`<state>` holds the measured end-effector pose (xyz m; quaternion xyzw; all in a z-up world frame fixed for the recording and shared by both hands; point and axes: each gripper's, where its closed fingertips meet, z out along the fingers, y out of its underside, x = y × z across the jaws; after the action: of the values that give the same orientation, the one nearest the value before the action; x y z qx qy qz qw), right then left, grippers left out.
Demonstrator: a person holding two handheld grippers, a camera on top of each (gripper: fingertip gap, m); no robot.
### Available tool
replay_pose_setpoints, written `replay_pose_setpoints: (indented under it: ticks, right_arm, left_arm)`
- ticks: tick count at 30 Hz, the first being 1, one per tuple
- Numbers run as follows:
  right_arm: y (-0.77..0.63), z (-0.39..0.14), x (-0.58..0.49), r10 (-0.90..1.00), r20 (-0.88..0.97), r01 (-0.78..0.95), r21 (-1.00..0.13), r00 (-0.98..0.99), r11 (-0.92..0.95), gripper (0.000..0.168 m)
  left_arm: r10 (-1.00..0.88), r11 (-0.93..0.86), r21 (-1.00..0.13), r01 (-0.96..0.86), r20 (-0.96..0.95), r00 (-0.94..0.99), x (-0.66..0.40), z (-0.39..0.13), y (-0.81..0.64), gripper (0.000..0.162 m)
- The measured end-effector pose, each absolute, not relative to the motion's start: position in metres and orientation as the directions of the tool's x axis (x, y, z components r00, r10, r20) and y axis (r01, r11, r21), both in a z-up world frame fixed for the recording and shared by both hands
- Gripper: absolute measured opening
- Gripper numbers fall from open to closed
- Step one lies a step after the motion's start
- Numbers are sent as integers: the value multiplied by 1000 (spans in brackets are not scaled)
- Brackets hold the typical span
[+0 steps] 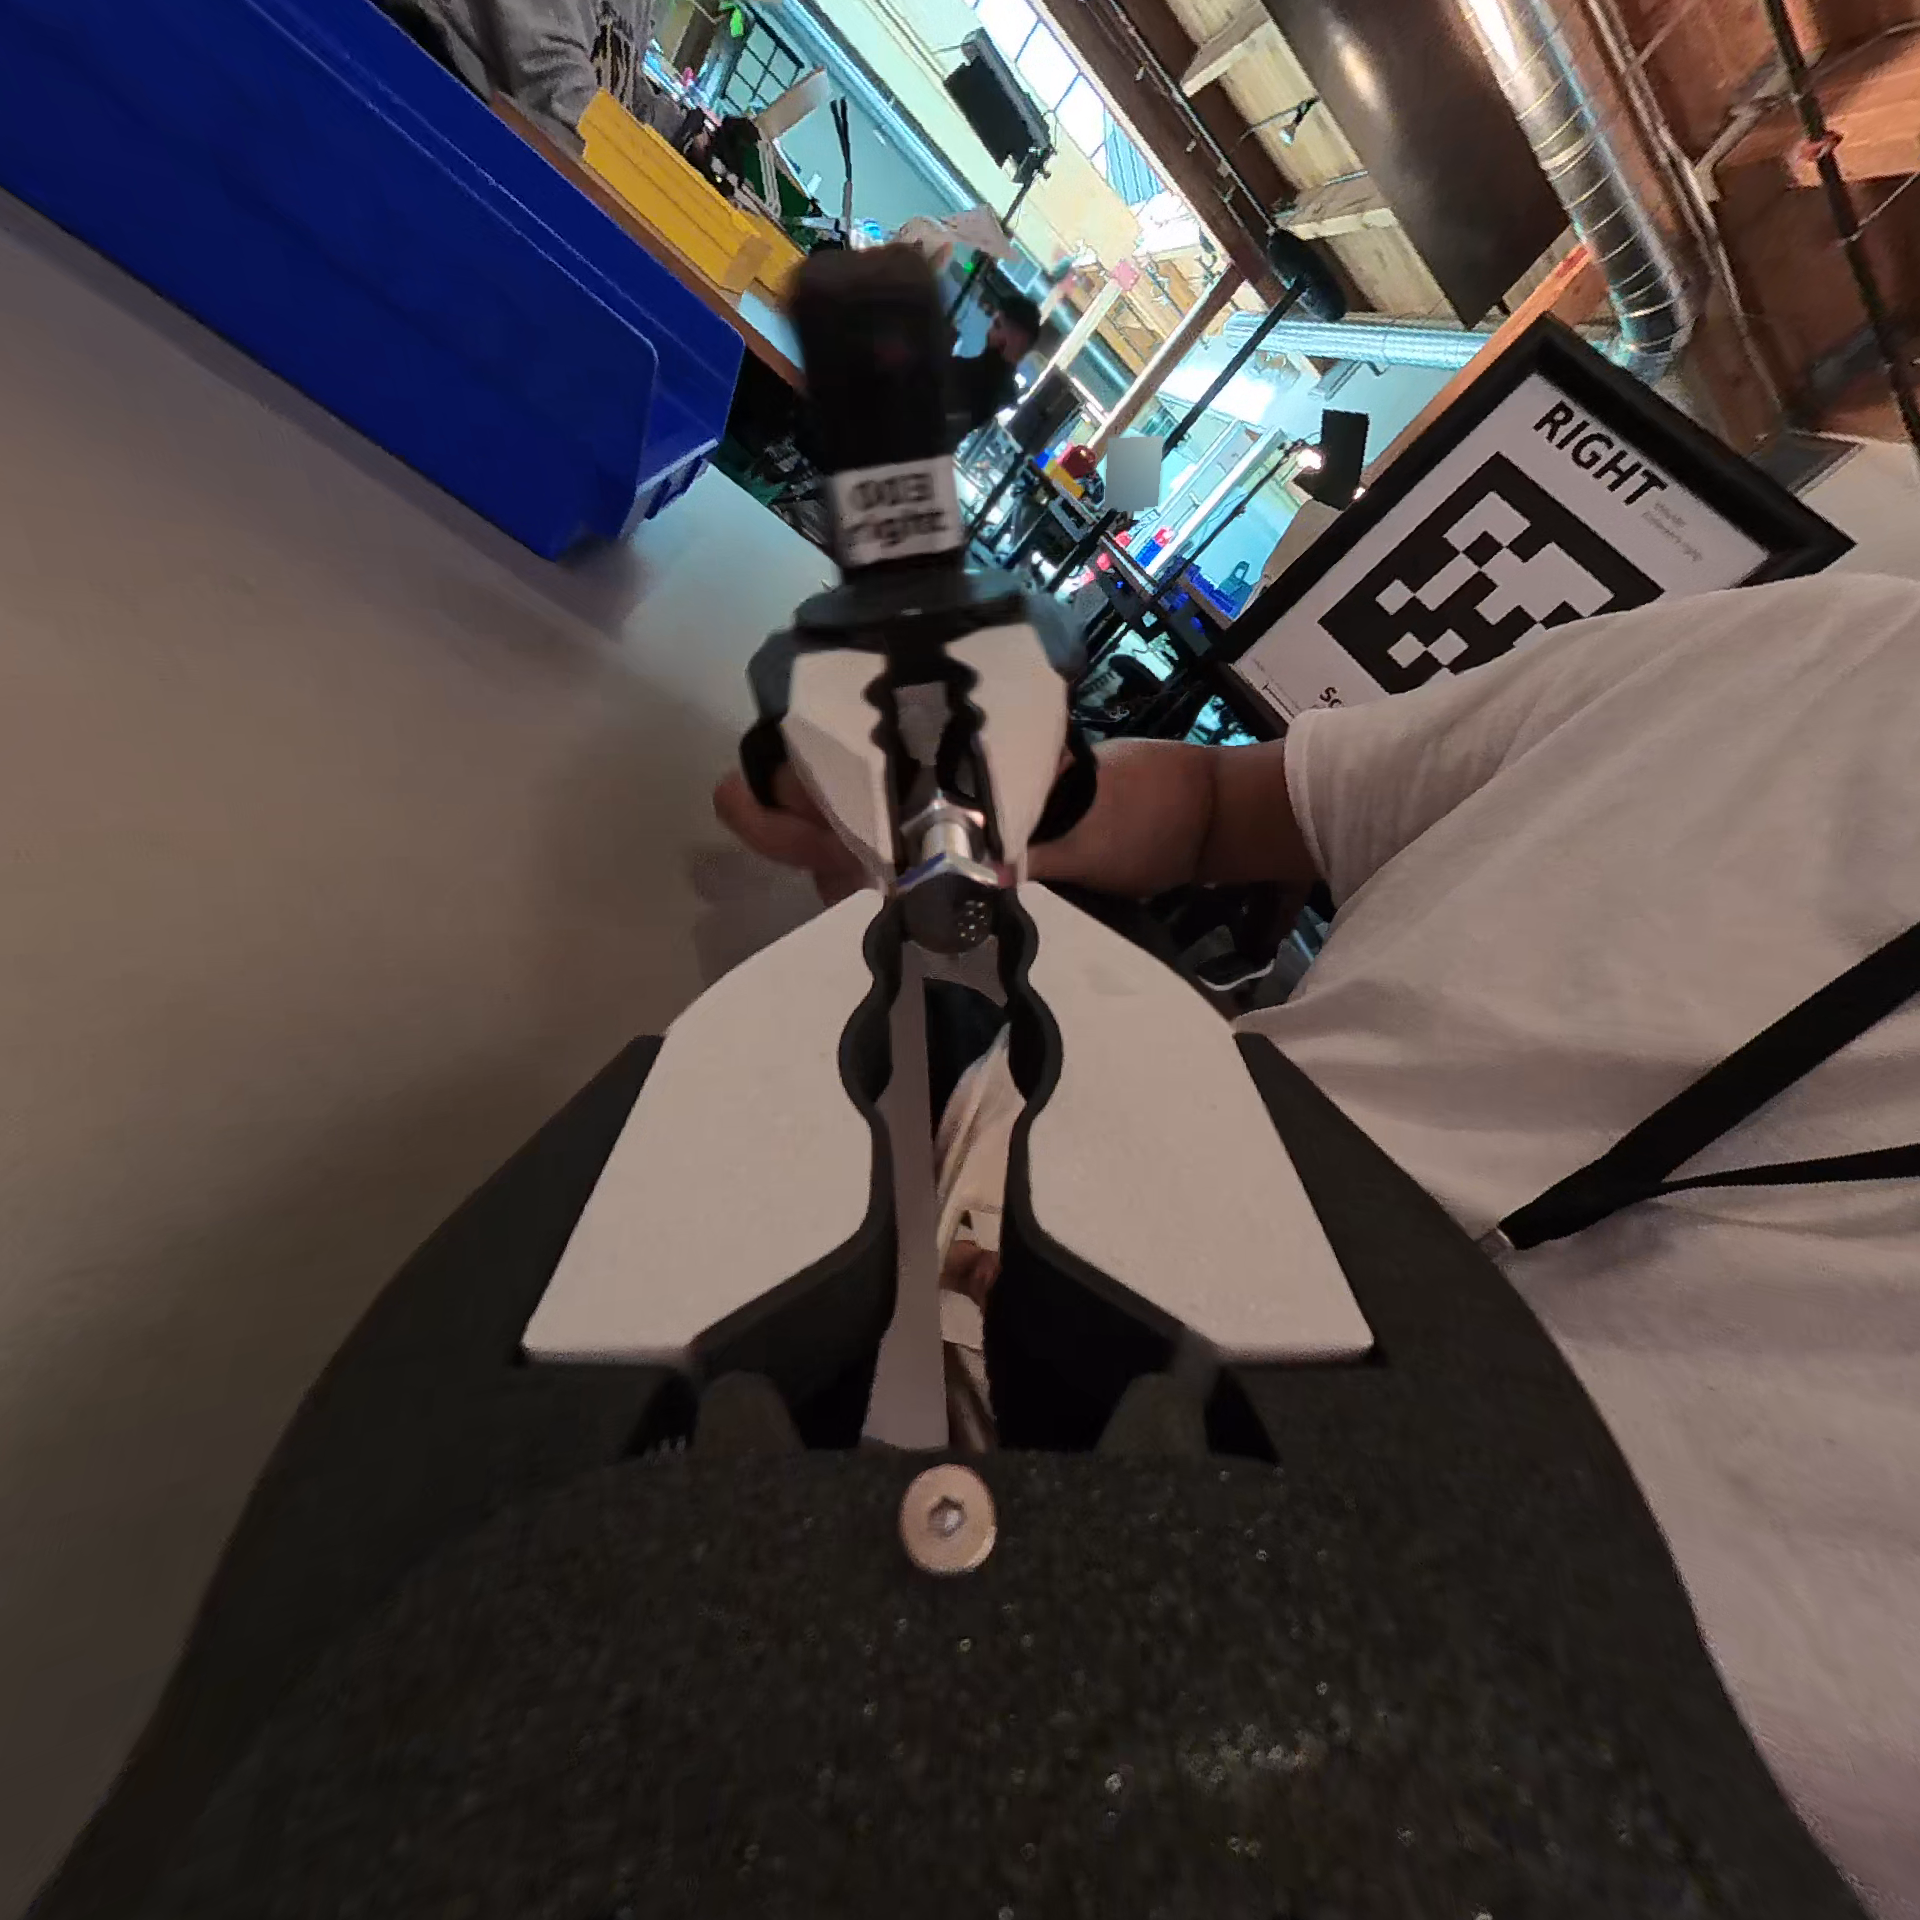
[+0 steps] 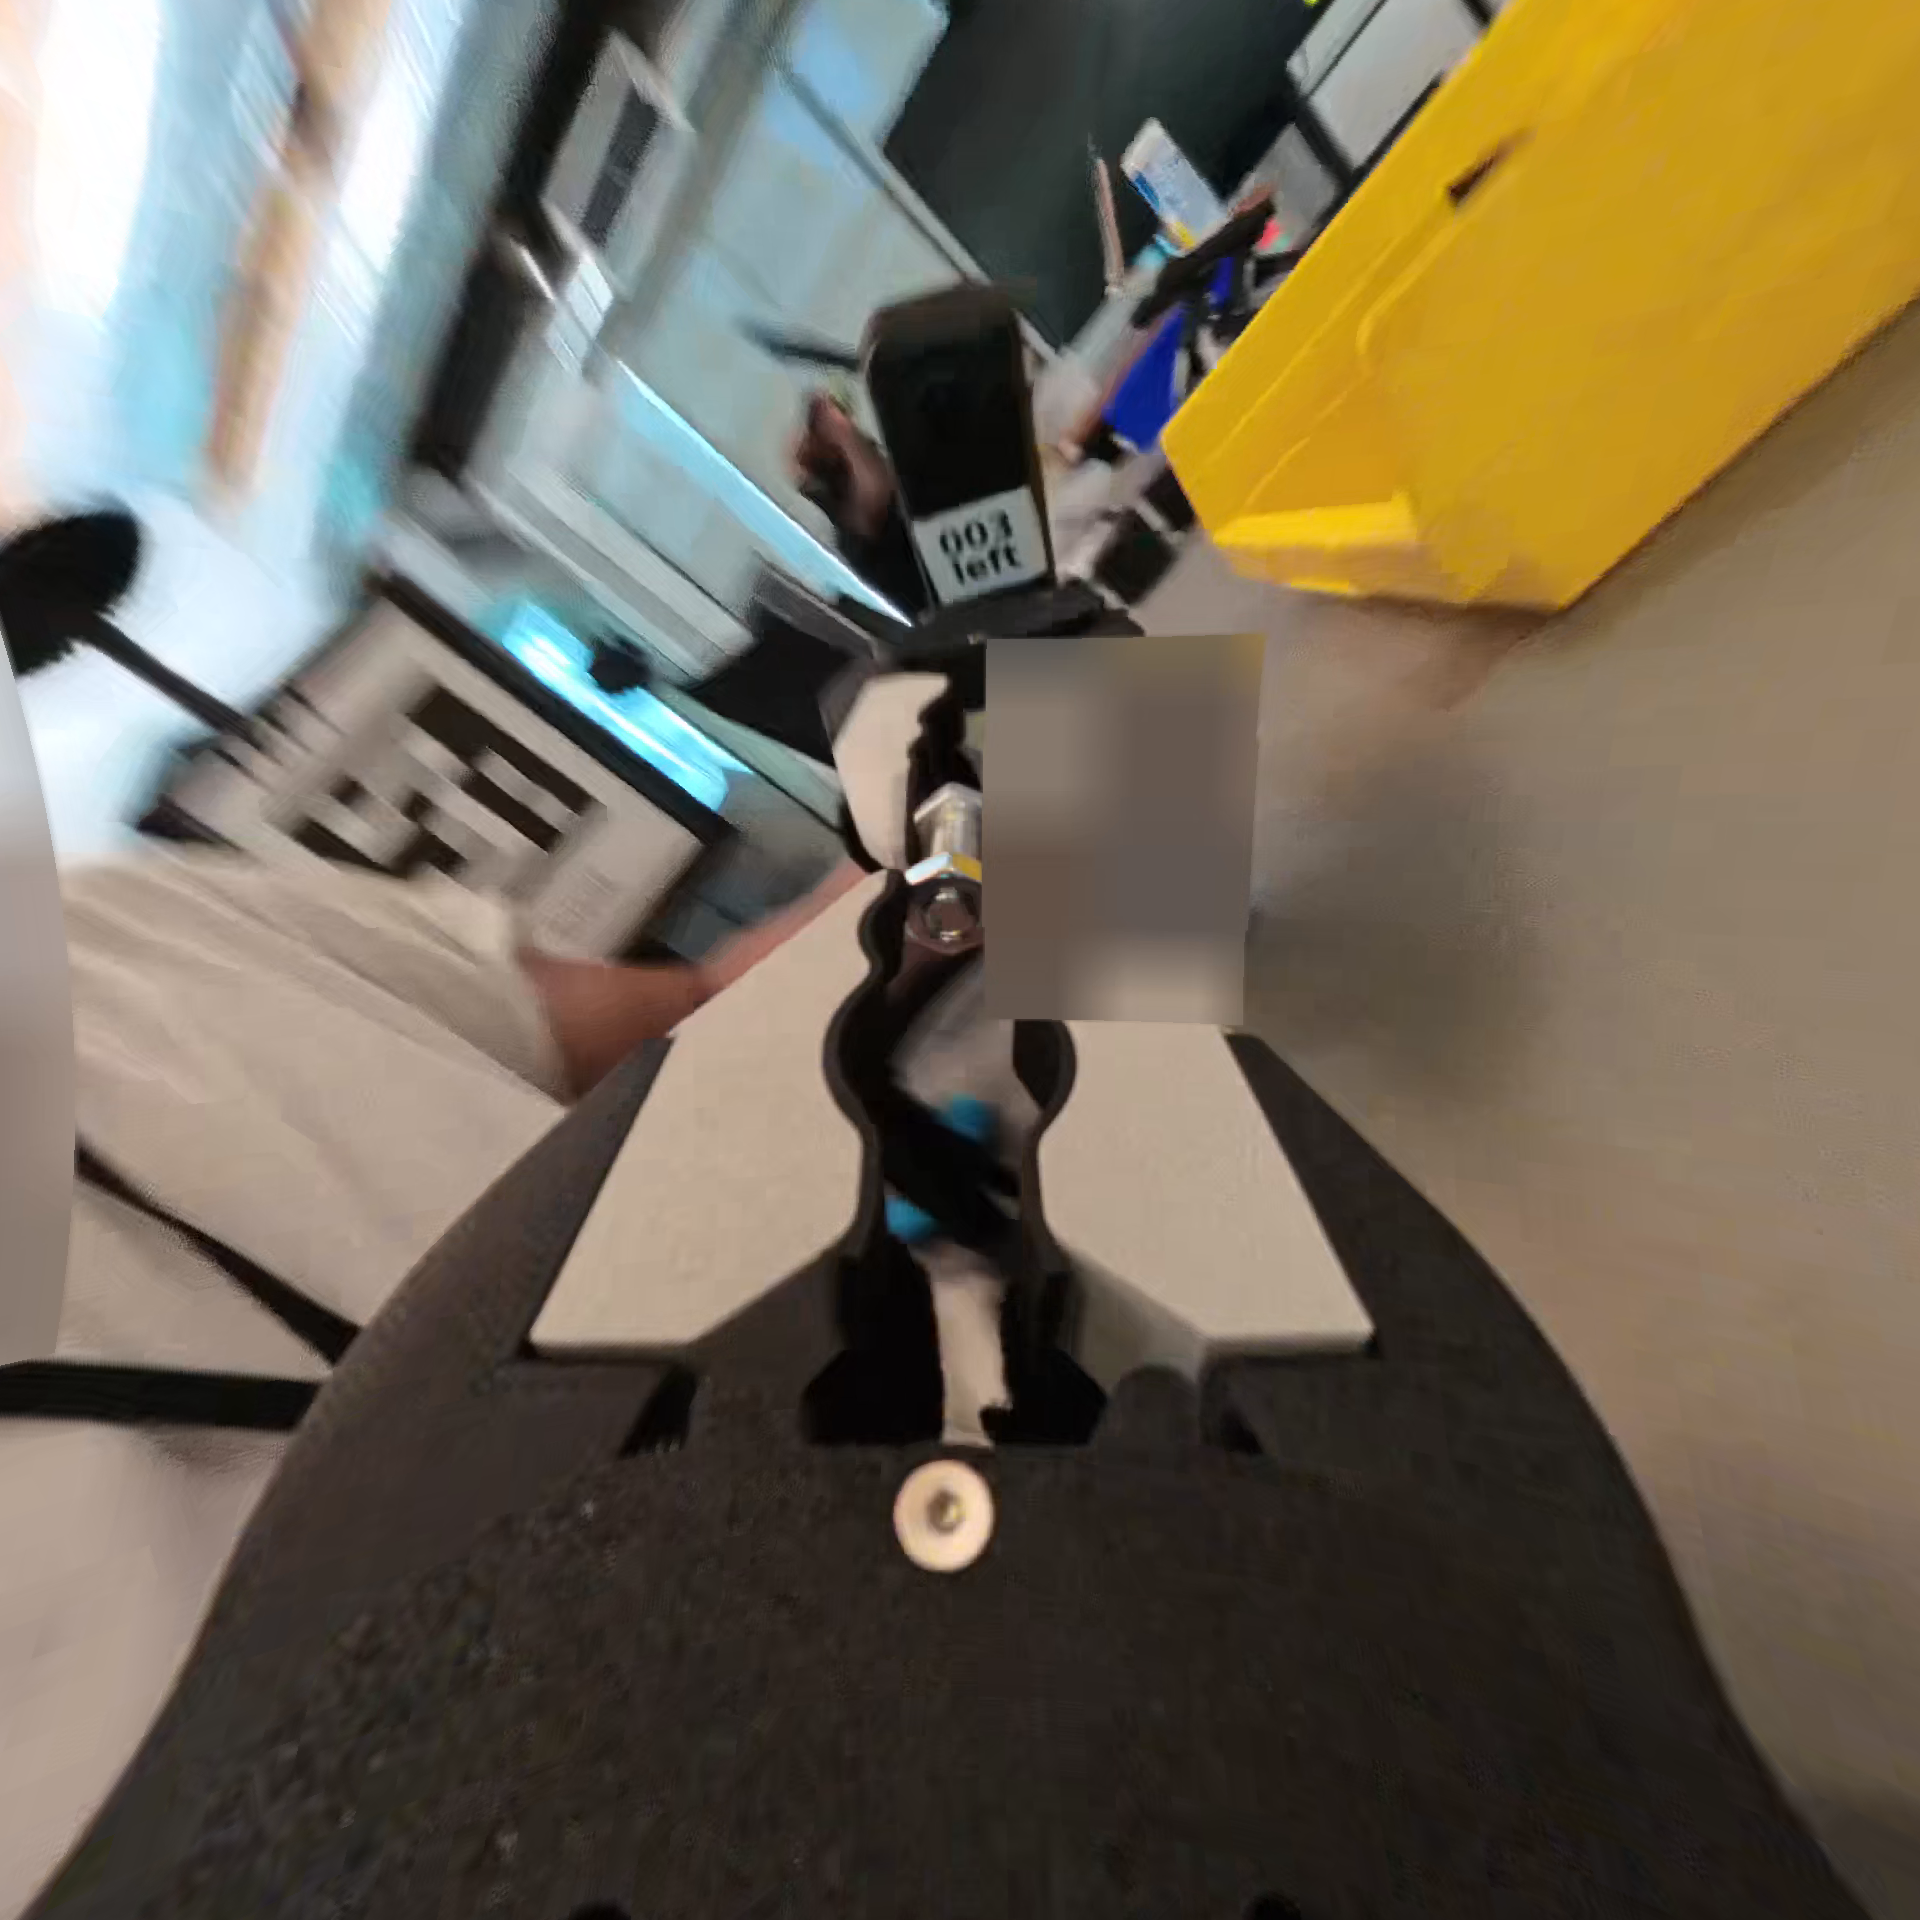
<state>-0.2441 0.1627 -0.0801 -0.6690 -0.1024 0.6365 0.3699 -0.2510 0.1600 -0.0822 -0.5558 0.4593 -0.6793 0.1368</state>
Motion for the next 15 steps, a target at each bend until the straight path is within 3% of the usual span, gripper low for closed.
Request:
replay_pose_setpoints:
  ticks: [3,5,7,10,13,15]
  right_arm:
    - [167,-79,-245,413,-908,-425,-349,-68,-835,17]
    - [170,-79,-246,357,-928,-446,-277,-106,-851,18]
    - [170,-77,-247,447,-895,-453,-400,5,-796,18]
    - [165,-73,-247,678,-673,-332,-738,296,-588,36]
    - [168,-89,-238,786,-168,48,-969,595,-244,45]
    - [173,-102,-230,727,210,343,-939,654,-38,49]
  left_arm:
    - [-703,-551,-778,-301,627,-336,-251,-80,165,17]
    - [-720,-542,-789,-288,613,-324,-252,-79,168,17]
    - [-705,-562,-781,-273,625,-335,-253,-76,169,17]
    - [-659,-613,-751,-245,657,-365,-255,-68,172,17]
    - [-619,-655,-718,-233,688,-379,-256,-64,175,17]
    - [-596,-671,-697,-253,710,-375,-256,-67,175,17]
